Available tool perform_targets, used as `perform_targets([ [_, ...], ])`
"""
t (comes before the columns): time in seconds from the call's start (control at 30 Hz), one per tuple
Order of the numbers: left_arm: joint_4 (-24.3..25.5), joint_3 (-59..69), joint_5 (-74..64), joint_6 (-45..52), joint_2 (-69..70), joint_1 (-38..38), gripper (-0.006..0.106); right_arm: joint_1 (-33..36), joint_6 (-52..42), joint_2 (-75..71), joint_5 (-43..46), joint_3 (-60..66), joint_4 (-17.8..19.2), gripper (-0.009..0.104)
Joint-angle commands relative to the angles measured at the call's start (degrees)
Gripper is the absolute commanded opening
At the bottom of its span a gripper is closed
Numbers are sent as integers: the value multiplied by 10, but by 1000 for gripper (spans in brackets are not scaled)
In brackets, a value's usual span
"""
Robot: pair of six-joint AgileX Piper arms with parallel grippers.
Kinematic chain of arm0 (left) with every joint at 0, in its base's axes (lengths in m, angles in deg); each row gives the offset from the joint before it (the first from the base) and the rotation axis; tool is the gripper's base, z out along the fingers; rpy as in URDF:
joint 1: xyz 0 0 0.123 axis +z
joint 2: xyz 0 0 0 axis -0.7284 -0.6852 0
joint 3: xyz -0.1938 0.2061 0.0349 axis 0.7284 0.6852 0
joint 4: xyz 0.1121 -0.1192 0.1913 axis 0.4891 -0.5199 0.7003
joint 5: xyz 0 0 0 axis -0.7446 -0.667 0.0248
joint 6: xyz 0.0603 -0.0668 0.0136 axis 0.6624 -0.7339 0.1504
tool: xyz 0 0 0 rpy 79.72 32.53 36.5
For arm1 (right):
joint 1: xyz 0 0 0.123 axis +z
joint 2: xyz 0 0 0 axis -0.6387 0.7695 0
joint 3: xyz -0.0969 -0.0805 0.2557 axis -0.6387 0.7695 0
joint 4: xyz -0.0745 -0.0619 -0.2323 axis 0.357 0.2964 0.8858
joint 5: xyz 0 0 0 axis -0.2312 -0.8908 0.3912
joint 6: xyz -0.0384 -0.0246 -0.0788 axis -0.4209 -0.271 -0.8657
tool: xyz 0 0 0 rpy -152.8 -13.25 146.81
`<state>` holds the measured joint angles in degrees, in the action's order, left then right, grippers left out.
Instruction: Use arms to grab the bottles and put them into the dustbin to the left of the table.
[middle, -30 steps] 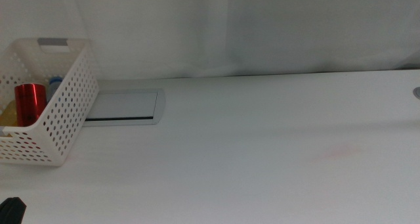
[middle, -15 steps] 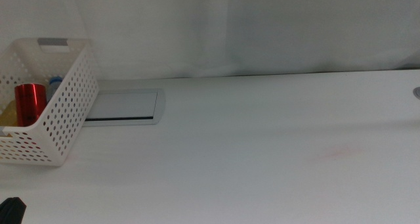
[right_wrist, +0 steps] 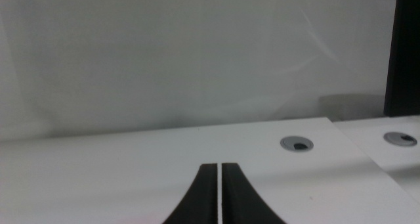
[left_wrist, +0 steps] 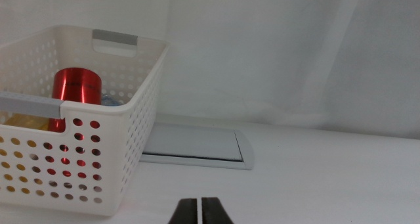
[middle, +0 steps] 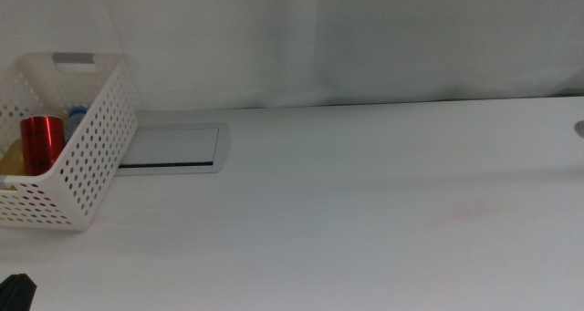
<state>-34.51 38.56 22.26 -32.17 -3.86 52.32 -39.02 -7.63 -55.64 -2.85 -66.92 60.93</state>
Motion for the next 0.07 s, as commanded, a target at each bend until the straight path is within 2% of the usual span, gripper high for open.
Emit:
perform_targets([
  [0.0,1,21,-2,-4,-2,-4,-3,-2,-7,-19,-16,24,8,-3],
  [0.03,1,21,-2,-4,-2,-4,-3,-2,-7,-19,-17,24,8,-3],
])
